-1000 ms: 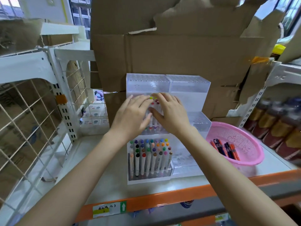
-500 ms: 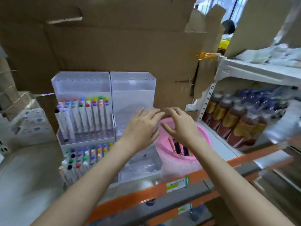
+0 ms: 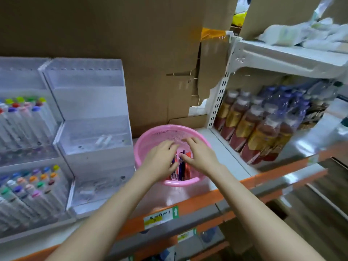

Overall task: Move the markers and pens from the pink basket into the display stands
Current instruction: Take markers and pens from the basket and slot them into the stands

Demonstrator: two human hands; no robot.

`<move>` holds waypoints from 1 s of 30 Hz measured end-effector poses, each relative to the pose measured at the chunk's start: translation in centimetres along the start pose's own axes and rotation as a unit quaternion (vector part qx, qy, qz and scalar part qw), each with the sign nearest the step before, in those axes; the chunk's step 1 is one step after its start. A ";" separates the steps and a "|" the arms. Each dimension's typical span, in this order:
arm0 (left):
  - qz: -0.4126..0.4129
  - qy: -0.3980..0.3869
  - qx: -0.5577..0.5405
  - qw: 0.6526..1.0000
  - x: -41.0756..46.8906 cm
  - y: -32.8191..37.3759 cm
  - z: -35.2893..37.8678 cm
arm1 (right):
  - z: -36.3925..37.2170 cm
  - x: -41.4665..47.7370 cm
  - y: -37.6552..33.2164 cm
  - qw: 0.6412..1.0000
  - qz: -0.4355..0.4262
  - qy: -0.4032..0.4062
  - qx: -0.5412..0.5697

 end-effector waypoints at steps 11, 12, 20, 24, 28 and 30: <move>-0.187 -0.194 -0.035 0.962 1.7 -2.6 4.0 | 3.1 3.4 2.4 0.994 0.069 -0.089 -0.003; -0.200 -0.198 -0.033 0.959 1.6 -2.7 3.9 | 3.2 3.4 2.5 0.994 0.074 -0.086 -0.010; -0.225 -0.209 -0.129 0.943 1.7 -3.1 4.1 | 3.6 3.0 2.3 0.986 0.072 -0.132 0.076; -0.222 -0.225 -0.137 0.939 1.6 -3.2 4.2 | 3.7 3.2 2.3 0.978 0.092 -0.140 0.122; -0.228 -0.241 -0.145 0.932 1.4 -3.4 4.3 | 3.7 3.2 2.6 0.974 0.112 -0.143 0.136; -0.237 -0.240 -0.163 0.927 1.3 -3.4 4.3 | 3.7 3.2 2.6 0.972 0.118 -0.145 0.143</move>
Point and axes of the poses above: each hand's wrist, its own x-axis towards the middle knuckle, its own z-axis out of the palm, y = z × x, the point moved 5 cm from there along x, towards the middle knuckle, and after that the axes turned 10 degrees about x, right-handed, at the moved point
